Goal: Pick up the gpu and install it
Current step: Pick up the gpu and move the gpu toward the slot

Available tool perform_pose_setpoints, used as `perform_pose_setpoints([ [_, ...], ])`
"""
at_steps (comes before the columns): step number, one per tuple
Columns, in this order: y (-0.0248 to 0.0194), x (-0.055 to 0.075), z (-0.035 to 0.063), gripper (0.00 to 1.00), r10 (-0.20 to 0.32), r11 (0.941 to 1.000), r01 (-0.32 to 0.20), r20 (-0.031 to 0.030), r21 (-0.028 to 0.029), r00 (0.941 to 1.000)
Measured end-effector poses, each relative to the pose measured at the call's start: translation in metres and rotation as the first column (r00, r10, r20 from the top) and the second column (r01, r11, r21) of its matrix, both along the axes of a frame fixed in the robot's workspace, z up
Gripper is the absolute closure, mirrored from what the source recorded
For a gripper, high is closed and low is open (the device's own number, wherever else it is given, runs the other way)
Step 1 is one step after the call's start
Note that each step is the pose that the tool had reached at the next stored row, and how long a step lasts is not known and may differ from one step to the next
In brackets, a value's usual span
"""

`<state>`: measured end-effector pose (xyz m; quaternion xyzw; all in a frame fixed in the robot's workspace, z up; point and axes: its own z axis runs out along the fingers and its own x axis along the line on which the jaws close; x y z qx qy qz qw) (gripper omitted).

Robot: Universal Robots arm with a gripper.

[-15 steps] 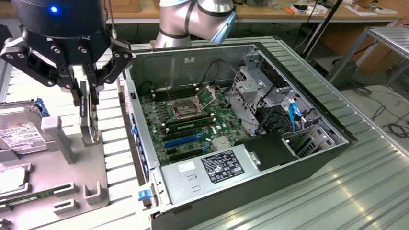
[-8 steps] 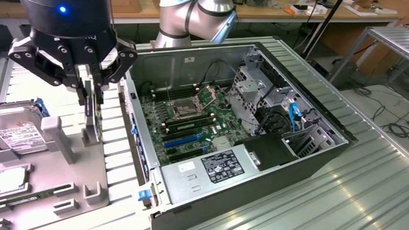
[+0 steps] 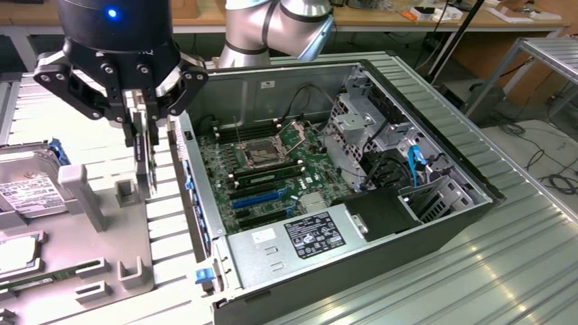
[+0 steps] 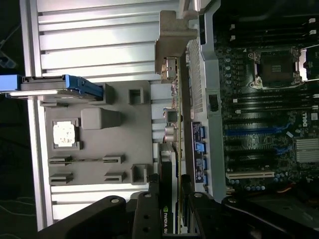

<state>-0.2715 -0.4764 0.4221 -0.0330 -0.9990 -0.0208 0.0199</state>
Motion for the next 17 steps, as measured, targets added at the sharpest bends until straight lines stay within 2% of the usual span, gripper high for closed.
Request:
perform_pose_setpoints([
  [17, 0.0000, 0.028, 0.0000, 0.73, 0.000, 1.0000, 0.000, 0.0001, 0.0001, 1.0000],
])
